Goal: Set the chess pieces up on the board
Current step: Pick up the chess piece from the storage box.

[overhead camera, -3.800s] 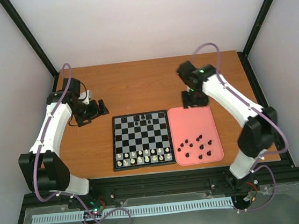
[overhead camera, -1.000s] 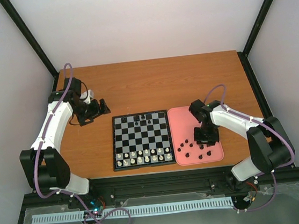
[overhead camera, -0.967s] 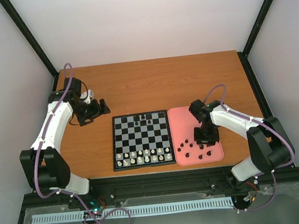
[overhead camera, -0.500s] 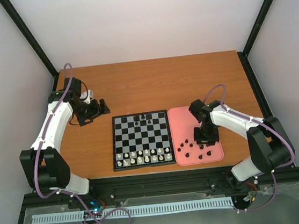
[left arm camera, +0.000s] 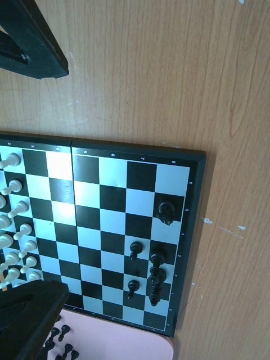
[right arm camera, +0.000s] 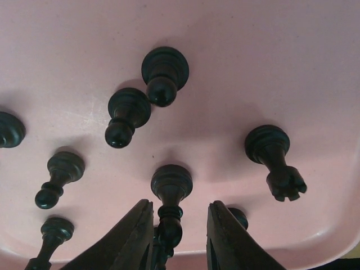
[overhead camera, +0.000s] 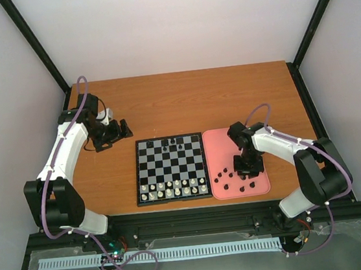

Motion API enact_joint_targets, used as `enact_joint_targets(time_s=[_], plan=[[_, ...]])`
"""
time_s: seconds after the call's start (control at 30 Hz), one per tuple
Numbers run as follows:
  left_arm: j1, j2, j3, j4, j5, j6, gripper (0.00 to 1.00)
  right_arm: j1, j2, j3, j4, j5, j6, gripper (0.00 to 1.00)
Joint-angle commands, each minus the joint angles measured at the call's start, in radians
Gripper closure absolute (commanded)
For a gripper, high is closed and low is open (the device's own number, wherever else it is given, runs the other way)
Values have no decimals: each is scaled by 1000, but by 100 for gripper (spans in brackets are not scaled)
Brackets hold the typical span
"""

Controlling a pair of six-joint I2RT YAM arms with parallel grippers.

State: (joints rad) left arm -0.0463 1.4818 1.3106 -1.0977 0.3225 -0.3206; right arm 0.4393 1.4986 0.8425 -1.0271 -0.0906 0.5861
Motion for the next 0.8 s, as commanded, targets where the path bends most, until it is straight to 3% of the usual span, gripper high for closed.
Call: enact_joint_targets(time_s=[0.0, 0.23, 0.57, 0.77], plan=[[-3, -4, -2, -8, -2, -9, 0, 6, 14, -11, 16, -1, -10, 74], [-3, -11, -2, -12, -9, -8, 0, 5, 13, -8, 12, 8, -21, 78], [-3, -26, -9, -14, -14, -7, 0, 7, -2, 6, 9, -3, -42, 95], [-3, -34, -11, -16, -12, -7, 0, 17, -64, 72, -96, 1, -35, 97]])
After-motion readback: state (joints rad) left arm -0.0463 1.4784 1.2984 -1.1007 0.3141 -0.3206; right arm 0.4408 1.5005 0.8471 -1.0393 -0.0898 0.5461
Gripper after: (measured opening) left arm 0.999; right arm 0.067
